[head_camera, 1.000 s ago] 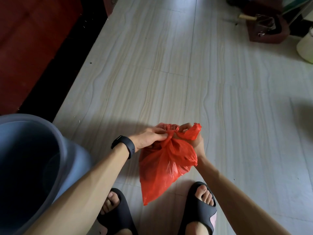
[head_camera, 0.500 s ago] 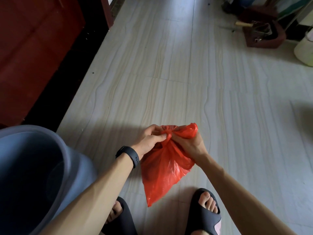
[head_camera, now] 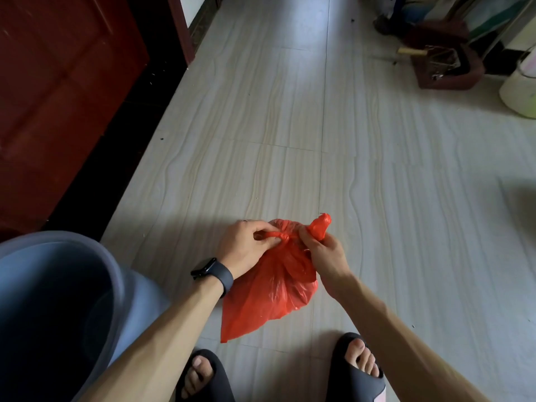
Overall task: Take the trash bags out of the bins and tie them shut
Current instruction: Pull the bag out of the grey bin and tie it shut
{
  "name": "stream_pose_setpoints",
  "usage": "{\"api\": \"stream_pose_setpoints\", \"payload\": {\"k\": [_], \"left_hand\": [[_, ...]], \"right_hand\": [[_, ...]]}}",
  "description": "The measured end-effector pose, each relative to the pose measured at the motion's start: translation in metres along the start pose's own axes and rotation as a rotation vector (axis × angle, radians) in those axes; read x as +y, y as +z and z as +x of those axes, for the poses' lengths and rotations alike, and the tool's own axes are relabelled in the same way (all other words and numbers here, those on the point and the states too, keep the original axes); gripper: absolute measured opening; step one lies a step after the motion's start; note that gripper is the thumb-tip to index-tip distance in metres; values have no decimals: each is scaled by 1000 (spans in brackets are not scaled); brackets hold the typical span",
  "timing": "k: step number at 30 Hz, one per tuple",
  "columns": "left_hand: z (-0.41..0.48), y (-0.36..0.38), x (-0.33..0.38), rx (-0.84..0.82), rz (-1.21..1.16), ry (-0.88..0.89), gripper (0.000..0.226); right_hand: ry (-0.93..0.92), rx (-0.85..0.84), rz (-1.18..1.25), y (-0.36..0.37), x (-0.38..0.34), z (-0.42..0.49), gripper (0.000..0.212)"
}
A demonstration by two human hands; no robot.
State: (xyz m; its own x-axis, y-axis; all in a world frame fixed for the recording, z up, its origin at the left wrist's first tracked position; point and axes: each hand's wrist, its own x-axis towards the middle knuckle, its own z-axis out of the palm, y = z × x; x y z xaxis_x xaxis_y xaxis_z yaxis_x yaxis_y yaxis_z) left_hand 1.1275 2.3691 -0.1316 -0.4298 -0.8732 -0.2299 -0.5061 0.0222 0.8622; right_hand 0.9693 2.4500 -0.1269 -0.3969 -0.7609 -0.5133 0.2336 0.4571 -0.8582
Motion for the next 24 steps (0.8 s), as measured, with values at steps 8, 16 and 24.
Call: {"api": "stream_pose_setpoints", "payload": {"k": [8, 16, 24], "left_hand": [[-9, -25, -8, 72, 253, 79, 12], [-13, -43, -10, 41, 226, -23, 10], [-20, -40, -34, 75, 445, 10, 9]], "right_hand": [[27, 19, 65, 2, 12, 0, 19], [34, 71, 11, -13, 5, 6, 15], [-2, 183, -177, -22, 8, 1, 22]]}}
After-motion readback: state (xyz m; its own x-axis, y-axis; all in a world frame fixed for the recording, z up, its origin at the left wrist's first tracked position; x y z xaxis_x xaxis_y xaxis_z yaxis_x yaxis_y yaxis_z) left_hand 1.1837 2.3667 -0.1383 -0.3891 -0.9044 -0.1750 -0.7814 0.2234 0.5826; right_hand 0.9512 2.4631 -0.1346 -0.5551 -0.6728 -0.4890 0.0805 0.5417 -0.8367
